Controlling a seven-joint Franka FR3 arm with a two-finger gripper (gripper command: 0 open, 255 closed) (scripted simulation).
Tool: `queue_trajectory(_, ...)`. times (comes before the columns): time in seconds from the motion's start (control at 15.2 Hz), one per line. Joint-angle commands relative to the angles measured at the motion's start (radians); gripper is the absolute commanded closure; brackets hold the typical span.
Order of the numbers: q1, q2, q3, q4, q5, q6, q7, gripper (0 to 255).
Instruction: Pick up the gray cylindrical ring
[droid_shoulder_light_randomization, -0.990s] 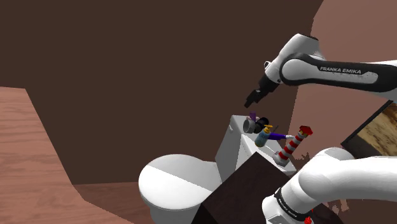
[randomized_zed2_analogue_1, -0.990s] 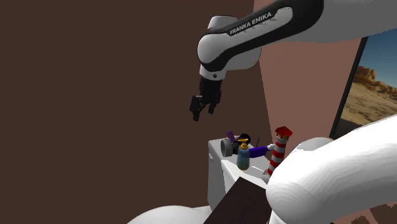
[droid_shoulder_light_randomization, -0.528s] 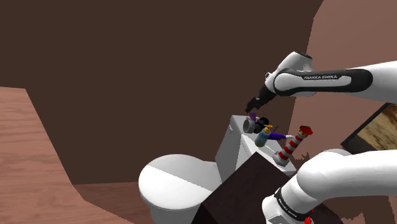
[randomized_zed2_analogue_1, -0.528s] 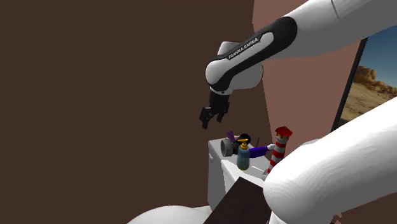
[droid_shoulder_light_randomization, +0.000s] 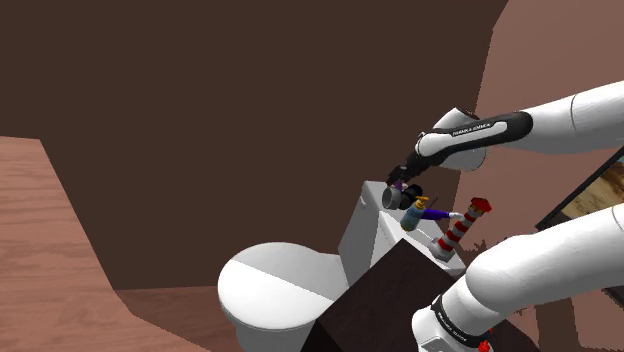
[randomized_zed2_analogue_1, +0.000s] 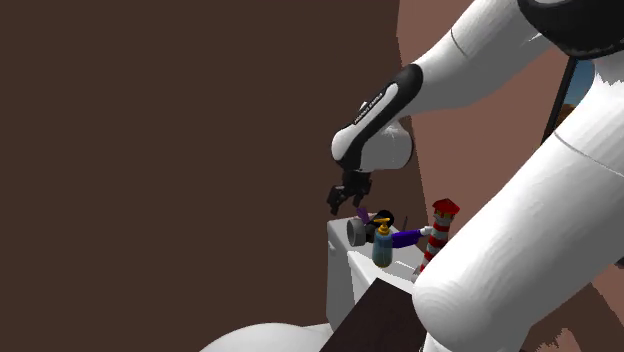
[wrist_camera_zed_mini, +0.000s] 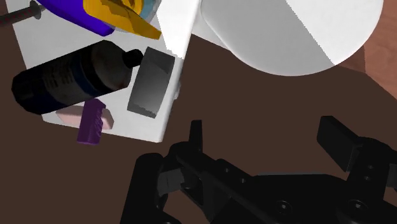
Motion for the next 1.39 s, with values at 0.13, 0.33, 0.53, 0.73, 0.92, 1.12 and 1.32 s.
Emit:
queue_trajectory(0.13, 0.047, 0.147, -0.106, 0.018, 0.114, 0.140, -0.104, 0)
queue_trajectory(0.33, 0.135, 0.274, -0.210, 0.055, 0.331, 0.220, -0.278, 0)
queue_trajectory(0.53, 0.188, 0.425, -0.256, 0.128, 0.711, 0.245, -0.576, 0)
queue_trajectory(0.73, 0.124, 0.511, -0.191, 0.178, 0.911, 0.244, -0.736, 0)
queue_trajectory(0.92, 0.087, 0.564, -0.138, 0.201, 1.037, 0.252, -0.841, 0)
queue_trajectory(1.12, 0.042, 0.624, -0.079, 0.231, 1.173, 0.260, -0.956, 0)
queue_trajectory(1.32, 0.042, 0.622, -0.081, 0.230, 1.168, 0.259, -0.952, 255)
